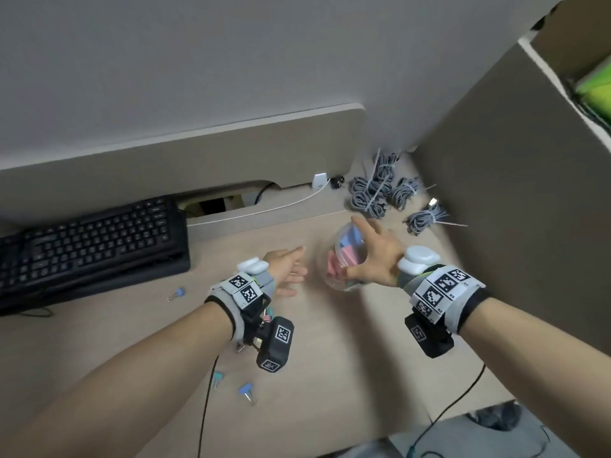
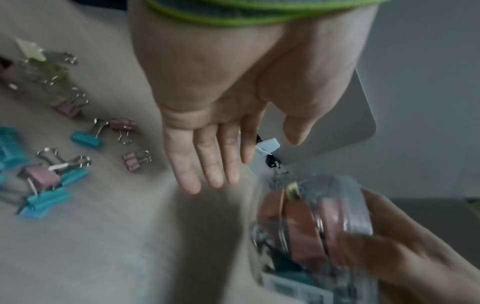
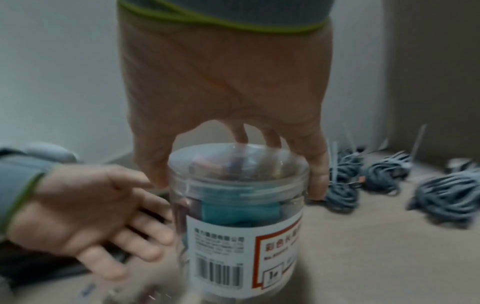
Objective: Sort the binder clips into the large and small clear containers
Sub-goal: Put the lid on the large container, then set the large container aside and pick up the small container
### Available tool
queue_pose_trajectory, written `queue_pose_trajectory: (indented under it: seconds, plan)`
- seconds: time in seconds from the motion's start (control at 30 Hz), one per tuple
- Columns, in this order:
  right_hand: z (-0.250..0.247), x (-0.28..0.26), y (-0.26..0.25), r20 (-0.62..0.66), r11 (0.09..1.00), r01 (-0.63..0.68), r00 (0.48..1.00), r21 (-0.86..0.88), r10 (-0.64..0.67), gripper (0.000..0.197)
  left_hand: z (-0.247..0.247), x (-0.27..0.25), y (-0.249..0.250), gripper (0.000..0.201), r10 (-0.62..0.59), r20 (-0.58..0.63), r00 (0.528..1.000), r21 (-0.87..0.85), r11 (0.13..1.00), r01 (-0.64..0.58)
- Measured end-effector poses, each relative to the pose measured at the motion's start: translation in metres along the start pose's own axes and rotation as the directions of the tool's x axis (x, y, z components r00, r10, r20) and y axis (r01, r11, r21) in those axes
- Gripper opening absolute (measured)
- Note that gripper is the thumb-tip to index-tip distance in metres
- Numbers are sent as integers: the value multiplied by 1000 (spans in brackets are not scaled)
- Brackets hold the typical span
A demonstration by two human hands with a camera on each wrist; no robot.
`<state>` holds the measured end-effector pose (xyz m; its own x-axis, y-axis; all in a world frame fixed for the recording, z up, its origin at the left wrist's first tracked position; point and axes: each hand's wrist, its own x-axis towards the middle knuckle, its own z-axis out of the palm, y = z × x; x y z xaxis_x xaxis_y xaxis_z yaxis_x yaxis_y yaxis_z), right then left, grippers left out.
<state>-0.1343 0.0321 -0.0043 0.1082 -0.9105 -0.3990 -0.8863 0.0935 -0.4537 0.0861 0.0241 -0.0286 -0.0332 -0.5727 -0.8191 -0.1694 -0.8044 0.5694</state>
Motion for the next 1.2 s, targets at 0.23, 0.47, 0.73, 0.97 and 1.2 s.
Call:
queue_pose_trajectory:
  seconds: [0.23,0.47,0.73,0.97,1.2]
  plan:
    - [6,9,96,-25,951,-173,985,-255,172,114,22,25,-16,22,103,-148,984,198,977,-73]
    - [19,-4,133,-119,978,-204,971,38,208,122,36,32,-27,21,148,-115,982,317,943,-105]
    - [59,-66,169,-193,885,-454,864,103,465,88,32,28,-50,22,189,-63,980,393,907,-150]
    - [96,-94,147,-96,759,-644,765,-95,637,33,-2,17,-78,22,142,-7,990,404,906,-127]
    - [113,-92,47,9,888,-448,893,104,450,61,-46,-10,-100,21,154,78,985,423,889,-172]
